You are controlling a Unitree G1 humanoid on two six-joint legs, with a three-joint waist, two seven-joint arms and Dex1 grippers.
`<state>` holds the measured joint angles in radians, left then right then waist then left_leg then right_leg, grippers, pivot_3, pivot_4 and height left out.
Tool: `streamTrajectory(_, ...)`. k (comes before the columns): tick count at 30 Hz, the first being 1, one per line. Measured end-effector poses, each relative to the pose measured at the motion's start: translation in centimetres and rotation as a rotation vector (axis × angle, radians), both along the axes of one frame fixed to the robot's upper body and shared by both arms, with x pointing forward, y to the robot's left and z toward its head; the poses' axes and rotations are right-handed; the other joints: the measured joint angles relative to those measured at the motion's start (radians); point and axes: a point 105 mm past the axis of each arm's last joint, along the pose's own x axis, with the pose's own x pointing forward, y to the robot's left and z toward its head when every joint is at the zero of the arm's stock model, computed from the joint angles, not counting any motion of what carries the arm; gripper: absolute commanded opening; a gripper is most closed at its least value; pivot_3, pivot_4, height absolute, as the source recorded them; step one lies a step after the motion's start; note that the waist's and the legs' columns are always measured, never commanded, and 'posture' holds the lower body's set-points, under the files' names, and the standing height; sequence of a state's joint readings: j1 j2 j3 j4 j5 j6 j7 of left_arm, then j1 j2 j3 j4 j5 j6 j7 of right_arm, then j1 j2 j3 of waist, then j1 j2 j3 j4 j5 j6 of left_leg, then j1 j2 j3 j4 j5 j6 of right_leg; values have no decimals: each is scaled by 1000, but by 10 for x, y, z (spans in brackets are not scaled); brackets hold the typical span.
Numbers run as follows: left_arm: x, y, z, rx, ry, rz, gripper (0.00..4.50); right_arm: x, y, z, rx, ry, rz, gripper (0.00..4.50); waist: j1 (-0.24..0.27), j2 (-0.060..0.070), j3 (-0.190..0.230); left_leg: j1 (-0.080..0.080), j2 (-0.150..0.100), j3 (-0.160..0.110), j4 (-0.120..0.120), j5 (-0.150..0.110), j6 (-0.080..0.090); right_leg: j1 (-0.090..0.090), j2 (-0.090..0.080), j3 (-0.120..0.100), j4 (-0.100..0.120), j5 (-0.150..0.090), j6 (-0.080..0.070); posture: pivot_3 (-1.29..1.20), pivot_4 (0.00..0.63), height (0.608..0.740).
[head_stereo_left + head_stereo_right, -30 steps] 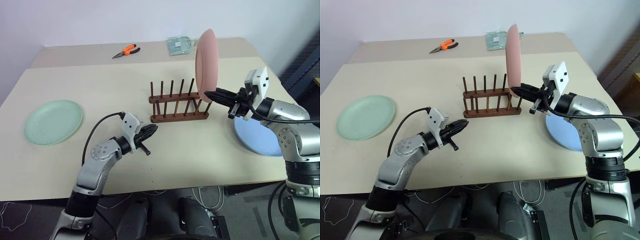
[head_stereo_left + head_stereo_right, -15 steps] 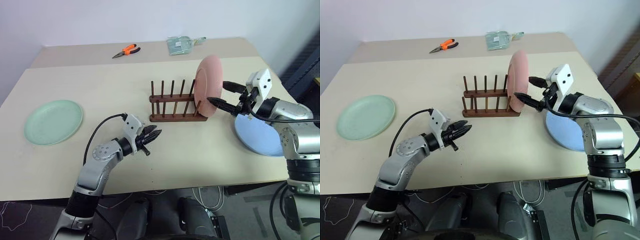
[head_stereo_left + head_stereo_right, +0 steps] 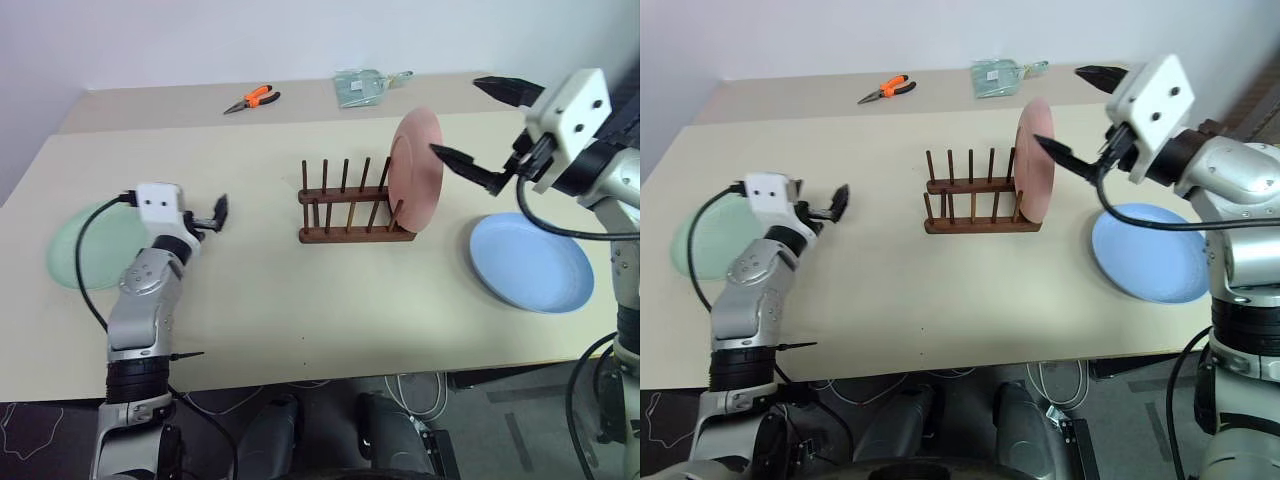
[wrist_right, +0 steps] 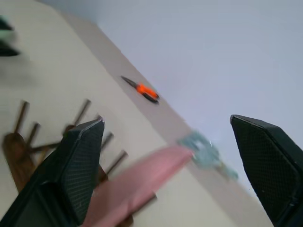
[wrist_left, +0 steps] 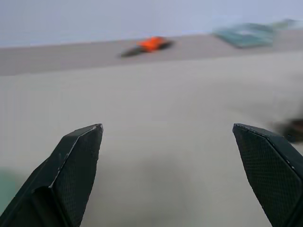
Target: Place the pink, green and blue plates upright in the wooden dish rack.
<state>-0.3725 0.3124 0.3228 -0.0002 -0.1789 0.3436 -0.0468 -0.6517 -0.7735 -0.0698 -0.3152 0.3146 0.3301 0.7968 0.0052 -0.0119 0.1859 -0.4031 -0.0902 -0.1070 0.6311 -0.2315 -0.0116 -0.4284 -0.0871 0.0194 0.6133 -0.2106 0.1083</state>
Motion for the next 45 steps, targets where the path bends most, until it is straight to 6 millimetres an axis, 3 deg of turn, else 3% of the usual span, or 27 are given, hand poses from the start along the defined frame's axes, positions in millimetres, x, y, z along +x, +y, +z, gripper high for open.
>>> streamTrajectory(1, -5, 31, 2, -23, -6, 183, 4500, -6, 30, -9, -36, 1, 90, 4466, -7, -1, 0, 0, 1, 0, 0, 0, -1, -1, 1, 0, 1, 0, 0, 0, 150, 739)
streamTrajectory(3, -19, 68, 6, -64, -16, 403, 4500, -14, 66, -34, -106, 35, 197, 4466, -9, -3, 0, 0, 1, -2, -1, 1, -2, -1, 1, -2, 2, 0, 0, 0, 150, 739)
streamTrajectory(7, -48, 109, -4, -138, 21, 665, 4500, -12, 94, -75, -195, 125, 243, 4466, 9, -6, -1, -2, -2, -2, 1, 1, -2, -1, 0, -2, 1, 2, 2, 0, 150, 739)
streamTrajectory(10, -65, 122, -16, -236, 59, 776, 4500, -14, 107, -94, -216, 146, 265, 4466, 11, -9, -2, -2, -3, -3, 1, 1, -2, -1, 0, -3, 1, 2, 2, 0, 150, 739)
streamTrajectory(14, -69, 114, -40, -431, 124, 771, 4500, -14, 118, -110, -242, 98, 266, 4466, 7, -9, -2, -2, -2, -3, 1, 2, -3, -1, 1, -3, 2, 3, 2, 0, 150, 739)
streamTrajectory(17, -67, 103, -56, -576, 154, 733, 3674, -11, 121, -113, -225, 54, 229, 4500, 6, -10, -3, -2, -2, -3, 1, 2, -4, -1, 1, -3, 2, 3, 1, 0, 150, 739)
streamTrajectory(24, -74, 103, -65, -786, 108, 763, 189, -7, 121, -113, -193, 11, 167, 4500, 4, -10, -3, -1, -1, -3, 1, 3, -6, -1, 3, -3, 2, 4, -1, 0, 150, 739)
streamTrajectory(28, -68, 100, -57, -836, 53, 709, 81, 1, 115, -108, -177, 7, 131, 4500, 7, -10, -3, 0, -1, -3, 1, 3, -6, 0, 4, -3, 2, 4, -1, 0, 150, 739)
streamTrajectory(31, -55, 91, -45, -817, 7, 609, 81, 9, 109, -97, -167, -3, 100, 4500, 7, -11, -2, -1, -1, -4, 1, 4, -6, 0, 4, -3, 2, 4, -1, 0, 150, 739)
streamTrajectory(34, -33, 66, -11, -722, -80, 423, 81, 14, 107, -82, -184, -65, 89, 4500, 6, -12, -2, -1, 0, -4, 1, 4, -6, 0, 4, -3, 1, 5, -1, 0, 150, 739)
streamTrajectory(37, -6, 17, 54, -588, -208, 151, 81, 16, 111, -64, -222, -181, 92, 4500, 7, -13, -1, -1, -1, -3, 1, 4, -7, 0, 4, -3, 1, 5, -1, 0, 150, 739)
streamTrajectory(38, 0, -8, 78, -544, -251, 44, 81, 17, 113, -58, -238, -227, 92, 4500, 6, -13, -1, -1, -1, -3, 1, 5, -8, 0, 4, -2, 1, 5, -1, 0, 150, 739)
streamTrajectory(40, 5, -42, 104, -495, -296, -88, 81, 19, 117, -53, -264, -285, 88, 4500, 3, -13, -2, -1, 0, -2, 0, 6, -11, 0, 4, -1, 1, 5, -1, 0, 150, 739)
streamTrajectory(42, 8, -70, 112, -472, -290, -170, 81, 28, 119, -52, -312, -352, 57, 4500, -8, -12, -1, 1, 0, -1, -1, 7, -12, 0, 4, -1, 1, 5, -1, 0, 150, 739)
streamTrajectory(45, 12, -96, 104, -492, -230, -214, 81, 43, 117, -53, -388, -445, -16, 4500, -21, -12, -1, 1, 1, -1, -1, 8, -13, -1, 5, 0, 2, 5, -1, 0, 150, 739)
